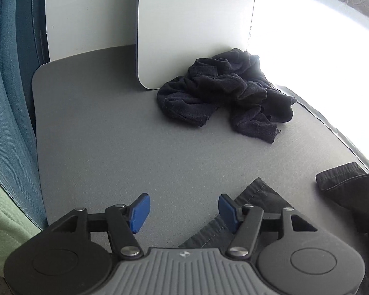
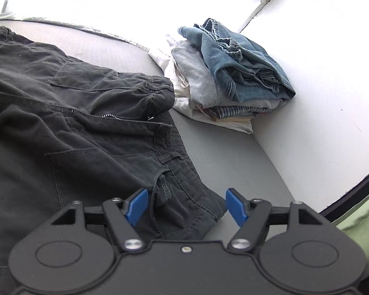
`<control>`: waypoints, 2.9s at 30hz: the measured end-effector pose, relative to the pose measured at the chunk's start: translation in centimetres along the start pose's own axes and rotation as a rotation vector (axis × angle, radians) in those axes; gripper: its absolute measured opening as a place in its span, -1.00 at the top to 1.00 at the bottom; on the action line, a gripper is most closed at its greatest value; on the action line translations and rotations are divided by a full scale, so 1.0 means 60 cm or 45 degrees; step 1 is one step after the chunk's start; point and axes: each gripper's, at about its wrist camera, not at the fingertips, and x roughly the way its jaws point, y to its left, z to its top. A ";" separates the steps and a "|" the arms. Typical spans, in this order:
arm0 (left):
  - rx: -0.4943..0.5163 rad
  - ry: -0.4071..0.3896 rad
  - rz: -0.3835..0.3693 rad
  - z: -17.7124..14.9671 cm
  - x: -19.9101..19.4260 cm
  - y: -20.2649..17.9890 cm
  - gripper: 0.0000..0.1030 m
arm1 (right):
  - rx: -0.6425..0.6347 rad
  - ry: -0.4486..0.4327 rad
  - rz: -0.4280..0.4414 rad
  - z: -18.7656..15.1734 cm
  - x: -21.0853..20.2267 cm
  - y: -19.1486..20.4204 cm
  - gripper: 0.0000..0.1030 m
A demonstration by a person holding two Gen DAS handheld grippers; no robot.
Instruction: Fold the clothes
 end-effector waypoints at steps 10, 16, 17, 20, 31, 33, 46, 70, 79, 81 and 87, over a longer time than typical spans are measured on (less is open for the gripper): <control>0.145 0.026 -0.190 0.030 0.057 -0.106 -0.37 | 0.460 0.030 0.552 0.065 -0.018 0.121 -0.92; 0.225 0.014 -0.313 0.073 0.091 -0.155 -0.49 | 0.480 0.096 0.517 0.067 -0.009 0.231 -1.00; 0.233 0.015 -0.335 0.082 0.098 -0.162 -0.49 | 0.524 0.092 0.498 0.068 -0.008 0.235 -1.00; 0.270 0.049 -0.408 0.111 0.129 -0.195 -0.53 | 0.600 0.060 0.431 0.067 -0.008 0.242 -1.00; 0.382 0.198 -0.808 0.203 0.259 -0.381 -0.58 | 0.631 0.023 0.391 0.063 -0.009 0.247 -1.00; 0.381 0.245 -0.909 0.215 0.282 -0.423 -0.58 | 0.633 0.022 0.388 0.064 -0.008 0.248 -1.00; 0.910 0.642 -1.052 0.118 0.367 -0.601 -0.29 | 0.647 0.017 0.370 0.064 -0.006 0.249 -1.00; 0.514 0.014 -0.644 0.259 0.288 -0.513 0.33 | 0.649 0.016 0.369 0.063 -0.006 0.247 -1.00; 0.534 0.158 -0.658 0.256 0.357 -0.492 -0.22 | 0.650 0.016 0.368 0.063 -0.006 0.246 -1.00; 0.539 0.189 -0.665 0.256 0.372 -0.487 -0.34 | 0.650 0.016 0.368 0.063 -0.006 0.246 -1.00; 0.489 0.375 -0.760 0.249 0.421 -0.486 0.37 | 0.650 0.016 0.368 0.063 -0.006 0.246 -1.00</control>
